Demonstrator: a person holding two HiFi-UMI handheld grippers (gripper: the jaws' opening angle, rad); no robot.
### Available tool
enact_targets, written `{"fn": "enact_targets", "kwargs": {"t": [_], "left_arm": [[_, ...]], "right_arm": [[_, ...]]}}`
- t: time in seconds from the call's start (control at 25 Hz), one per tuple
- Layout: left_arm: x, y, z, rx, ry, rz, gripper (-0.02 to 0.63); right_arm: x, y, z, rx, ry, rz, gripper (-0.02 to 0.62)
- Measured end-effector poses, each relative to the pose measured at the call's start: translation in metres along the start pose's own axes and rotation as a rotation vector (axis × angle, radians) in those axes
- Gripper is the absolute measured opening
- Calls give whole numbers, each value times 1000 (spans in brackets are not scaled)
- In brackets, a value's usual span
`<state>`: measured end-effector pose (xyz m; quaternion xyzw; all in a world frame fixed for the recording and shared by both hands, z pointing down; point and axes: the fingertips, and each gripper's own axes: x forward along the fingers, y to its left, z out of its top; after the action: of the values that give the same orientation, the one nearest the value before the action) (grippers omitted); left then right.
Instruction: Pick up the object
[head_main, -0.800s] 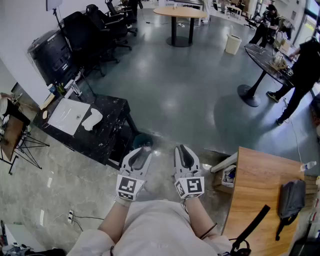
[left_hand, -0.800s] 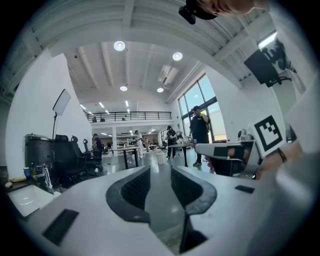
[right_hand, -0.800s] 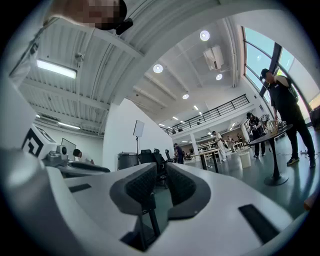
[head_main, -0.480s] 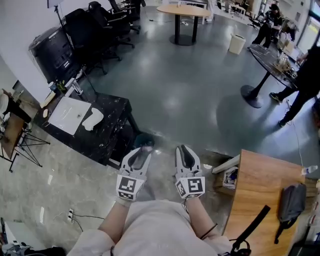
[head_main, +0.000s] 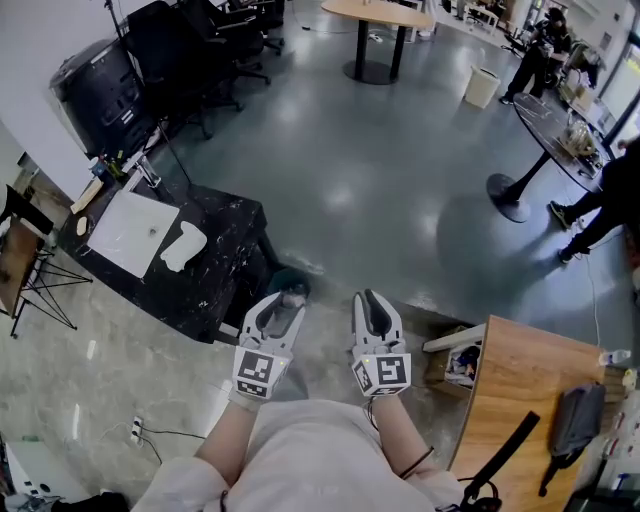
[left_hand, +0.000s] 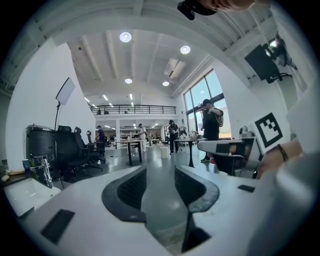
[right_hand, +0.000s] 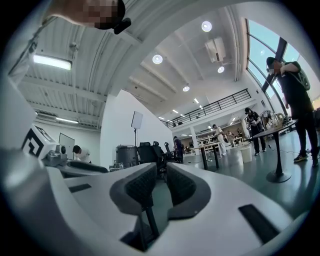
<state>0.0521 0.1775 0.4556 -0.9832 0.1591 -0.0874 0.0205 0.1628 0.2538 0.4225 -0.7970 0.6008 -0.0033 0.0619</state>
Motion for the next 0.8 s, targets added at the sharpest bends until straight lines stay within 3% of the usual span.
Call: {"fn": "enact_targets", "kwargs": {"t": [0.4,0.8], "left_arm": [[55,114,-4,-15,20,-35,198],[83,229,-9,-44,19,-41,222]], "right_arm": [[132,25,-14,2,29,-5,78],[255,82,-19,-30,45,40,78]]}}
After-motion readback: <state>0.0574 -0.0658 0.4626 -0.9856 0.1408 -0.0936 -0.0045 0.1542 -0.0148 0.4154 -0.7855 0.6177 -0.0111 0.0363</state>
